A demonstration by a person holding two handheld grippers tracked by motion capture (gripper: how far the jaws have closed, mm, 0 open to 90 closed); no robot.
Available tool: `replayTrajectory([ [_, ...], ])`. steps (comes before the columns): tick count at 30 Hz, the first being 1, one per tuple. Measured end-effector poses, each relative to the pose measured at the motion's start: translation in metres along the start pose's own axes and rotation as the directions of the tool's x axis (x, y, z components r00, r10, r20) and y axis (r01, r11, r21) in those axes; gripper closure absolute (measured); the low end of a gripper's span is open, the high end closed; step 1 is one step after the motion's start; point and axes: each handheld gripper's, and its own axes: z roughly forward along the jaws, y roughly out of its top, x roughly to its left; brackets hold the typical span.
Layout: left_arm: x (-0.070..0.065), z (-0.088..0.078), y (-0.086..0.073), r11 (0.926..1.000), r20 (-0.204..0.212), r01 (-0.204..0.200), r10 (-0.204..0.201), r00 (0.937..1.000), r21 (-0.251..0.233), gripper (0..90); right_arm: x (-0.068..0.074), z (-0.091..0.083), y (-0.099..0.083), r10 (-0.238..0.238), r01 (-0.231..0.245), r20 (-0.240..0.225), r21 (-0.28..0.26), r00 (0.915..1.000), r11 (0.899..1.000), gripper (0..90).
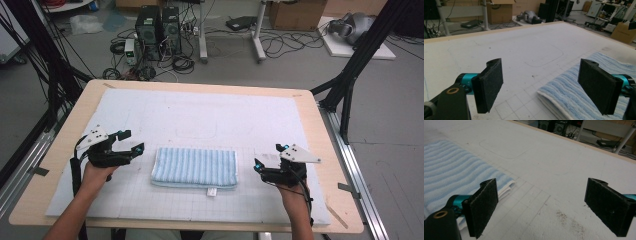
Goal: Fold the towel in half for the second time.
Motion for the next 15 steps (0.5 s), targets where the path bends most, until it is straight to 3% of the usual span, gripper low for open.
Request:
replayTrajectory([
  [15, -0.0002, -0.0028, -0.0001, 1.0000, -0.004, -0.003, 0.003, 1.0000, 0.000, 21.1, -0.0011, 0.0015, 0.0000, 0.002, -0.002, 0.005, -0.007, 1.0000, 1.000, 11.0],
])
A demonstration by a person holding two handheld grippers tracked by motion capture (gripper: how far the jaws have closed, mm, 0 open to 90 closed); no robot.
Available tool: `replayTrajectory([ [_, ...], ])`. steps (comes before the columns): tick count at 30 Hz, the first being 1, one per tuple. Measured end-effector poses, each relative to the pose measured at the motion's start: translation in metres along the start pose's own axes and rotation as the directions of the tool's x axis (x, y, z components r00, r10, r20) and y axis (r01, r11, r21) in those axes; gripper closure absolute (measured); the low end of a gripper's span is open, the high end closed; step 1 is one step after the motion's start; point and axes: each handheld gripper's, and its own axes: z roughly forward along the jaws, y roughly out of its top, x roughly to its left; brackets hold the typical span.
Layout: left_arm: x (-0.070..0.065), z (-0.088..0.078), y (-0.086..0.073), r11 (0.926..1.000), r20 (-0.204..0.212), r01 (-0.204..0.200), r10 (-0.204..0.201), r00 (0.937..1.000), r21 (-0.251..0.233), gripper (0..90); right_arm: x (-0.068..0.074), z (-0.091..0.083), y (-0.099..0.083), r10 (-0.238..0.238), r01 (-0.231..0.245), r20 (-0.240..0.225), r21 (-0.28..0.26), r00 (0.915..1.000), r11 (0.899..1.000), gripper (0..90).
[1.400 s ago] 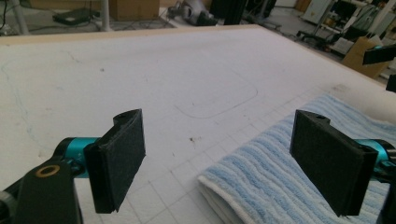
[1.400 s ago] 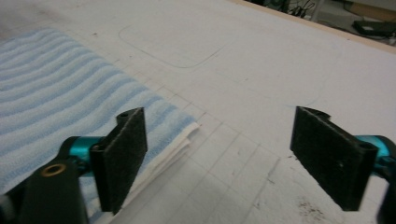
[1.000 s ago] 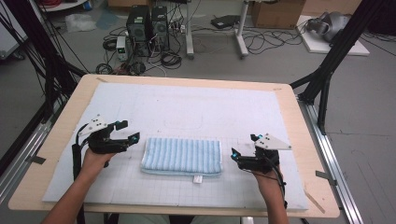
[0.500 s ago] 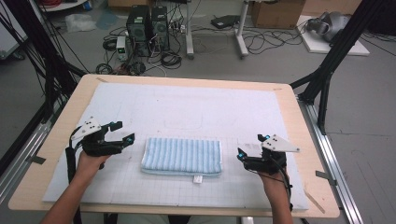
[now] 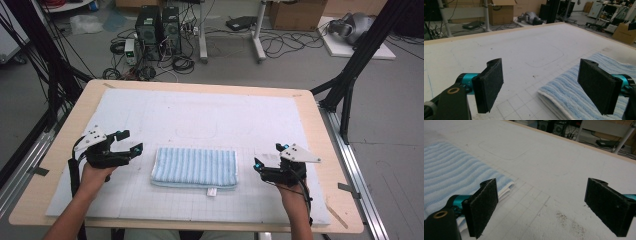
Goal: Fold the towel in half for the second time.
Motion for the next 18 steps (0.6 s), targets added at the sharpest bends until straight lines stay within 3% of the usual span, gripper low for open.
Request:
replayTrajectory([
  [18, 0.0027, 0.0018, -0.0011, 0.9999, -0.010, 0.012, -0.012, 0.9999, 0.000, 21.5, -0.0011, -0.0026, -0.0008, 0.014, -0.014, 0.001, -0.005, 0.9999, 1.000, 11.1],
])
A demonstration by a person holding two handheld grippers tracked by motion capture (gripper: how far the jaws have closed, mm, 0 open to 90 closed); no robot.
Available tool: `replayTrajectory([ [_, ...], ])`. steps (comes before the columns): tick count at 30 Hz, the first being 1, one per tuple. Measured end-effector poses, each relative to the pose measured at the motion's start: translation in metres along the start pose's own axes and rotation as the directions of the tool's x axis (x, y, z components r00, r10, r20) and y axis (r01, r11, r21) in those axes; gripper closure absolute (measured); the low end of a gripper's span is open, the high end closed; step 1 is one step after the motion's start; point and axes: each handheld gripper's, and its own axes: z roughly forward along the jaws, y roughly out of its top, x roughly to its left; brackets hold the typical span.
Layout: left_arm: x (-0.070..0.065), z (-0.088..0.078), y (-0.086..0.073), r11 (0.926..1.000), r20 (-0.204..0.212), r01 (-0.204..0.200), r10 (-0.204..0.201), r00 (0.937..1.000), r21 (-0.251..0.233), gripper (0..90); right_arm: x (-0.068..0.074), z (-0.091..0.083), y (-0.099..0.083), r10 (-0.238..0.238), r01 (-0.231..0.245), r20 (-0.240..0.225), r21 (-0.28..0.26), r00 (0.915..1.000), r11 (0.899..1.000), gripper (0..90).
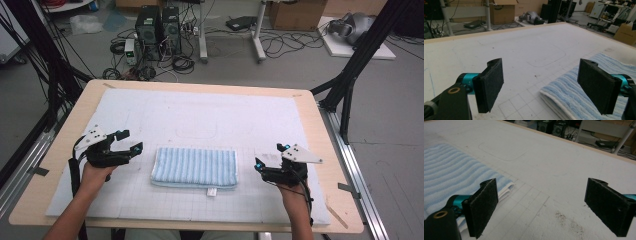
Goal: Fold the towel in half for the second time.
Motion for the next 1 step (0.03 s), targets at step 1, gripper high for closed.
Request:
replayTrajectory([
  [1, 0.0004, 0.0000, -0.0001, 1.0000, 0.001, -0.003, 0.003, 1.0000, 0.003, 21.5, -0.0004, 0.0001, 0.0000, -0.002, 0.002, 0.002, -0.003, 1.0000, 1.000, 11.1],
])
